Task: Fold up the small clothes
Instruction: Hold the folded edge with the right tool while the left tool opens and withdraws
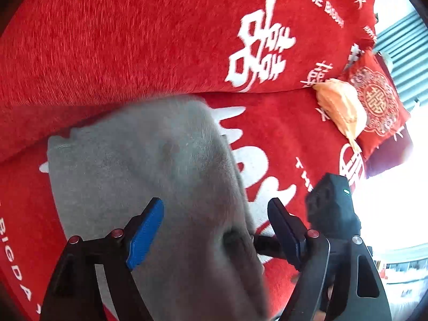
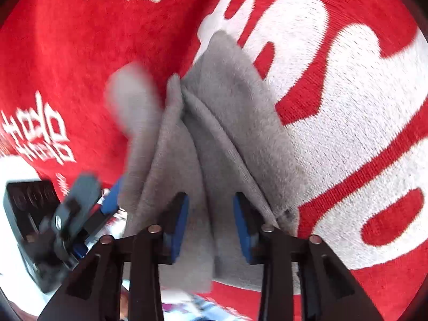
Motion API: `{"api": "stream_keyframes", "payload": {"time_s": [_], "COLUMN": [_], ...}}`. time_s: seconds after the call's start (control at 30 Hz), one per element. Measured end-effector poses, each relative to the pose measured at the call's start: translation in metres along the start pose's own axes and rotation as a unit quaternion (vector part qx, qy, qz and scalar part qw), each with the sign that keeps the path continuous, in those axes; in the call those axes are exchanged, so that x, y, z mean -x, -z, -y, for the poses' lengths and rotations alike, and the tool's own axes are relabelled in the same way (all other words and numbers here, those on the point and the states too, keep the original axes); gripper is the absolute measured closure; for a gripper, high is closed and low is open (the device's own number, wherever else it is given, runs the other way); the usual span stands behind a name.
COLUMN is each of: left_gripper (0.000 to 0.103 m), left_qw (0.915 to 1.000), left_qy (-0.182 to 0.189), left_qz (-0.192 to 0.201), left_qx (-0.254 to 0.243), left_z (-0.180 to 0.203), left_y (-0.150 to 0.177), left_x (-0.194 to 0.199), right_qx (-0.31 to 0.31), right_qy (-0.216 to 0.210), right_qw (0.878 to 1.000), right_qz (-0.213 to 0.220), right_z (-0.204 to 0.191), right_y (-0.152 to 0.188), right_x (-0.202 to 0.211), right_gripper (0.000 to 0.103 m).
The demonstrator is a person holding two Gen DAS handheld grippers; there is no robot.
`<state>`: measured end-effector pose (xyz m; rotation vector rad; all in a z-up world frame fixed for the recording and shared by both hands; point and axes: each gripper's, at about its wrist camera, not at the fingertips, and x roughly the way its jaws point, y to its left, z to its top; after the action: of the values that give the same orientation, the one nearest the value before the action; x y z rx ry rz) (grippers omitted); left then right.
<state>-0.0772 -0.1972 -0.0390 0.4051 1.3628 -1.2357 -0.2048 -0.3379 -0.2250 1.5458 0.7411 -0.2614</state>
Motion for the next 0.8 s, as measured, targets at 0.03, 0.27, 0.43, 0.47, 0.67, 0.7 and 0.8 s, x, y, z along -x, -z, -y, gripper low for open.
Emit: {"api": "stream_keyframes", "payload": {"time_s": [0.03, 0.27, 0.43, 0.47, 0.67, 0.7, 0.8], "left_gripper": [0.022, 0.022, 0.022, 0.022, 0.022, 0.022, 0.021], "left_qw": [1.0, 0.9909, 0.9768, 0.9752, 0.9779, 0.979, 0.9812], "left_qy": [-0.003, -0.121, -0.186, -0.191, -0.179, -0.175, -0.171], "left_qz": [0.006, 0.011, -0.011, -0.014, -0.016, -0.017, -0.027], "left_qx": [0.002, 0.057, 0.106, 0.111, 0.107, 0.103, 0.085], "left_z": [-0.003, -0.067, -0.112, -0.119, -0.121, -0.119, -0.111], "left_y": [0.001, 0.021, 0.045, 0.051, 0.065, 0.066, 0.071], "left_x": [0.007, 0.025, 0.02, 0.02, 0.018, 0.017, 0.003], "right_qx": [-0.027, -0.128, -0.071, -0.051, 0.125, 0.132, 0.12], "right_qy": [-0.027, -0.171, -0.104, -0.081, 0.006, 0.009, 0.045], "right_qw": [0.999, 0.977, 0.992, 0.995, 0.992, 0.991, 0.992], "right_qz": [0.009, 0.029, -0.031, -0.037, 0.004, 0.007, 0.009], "right_z": [0.008, 0.036, 0.01, -0.004, -0.074, -0.073, -0.059], "right_y": [-0.002, -0.007, -0.022, -0.021, -0.002, 0.001, 0.004], "right_x": [0.005, 0.006, -0.015, -0.026, -0.007, 0.0, 0.002], "right_gripper": [0.06, 0.037, 0.041, 0.059, 0.088, 0.088, 0.088]}}
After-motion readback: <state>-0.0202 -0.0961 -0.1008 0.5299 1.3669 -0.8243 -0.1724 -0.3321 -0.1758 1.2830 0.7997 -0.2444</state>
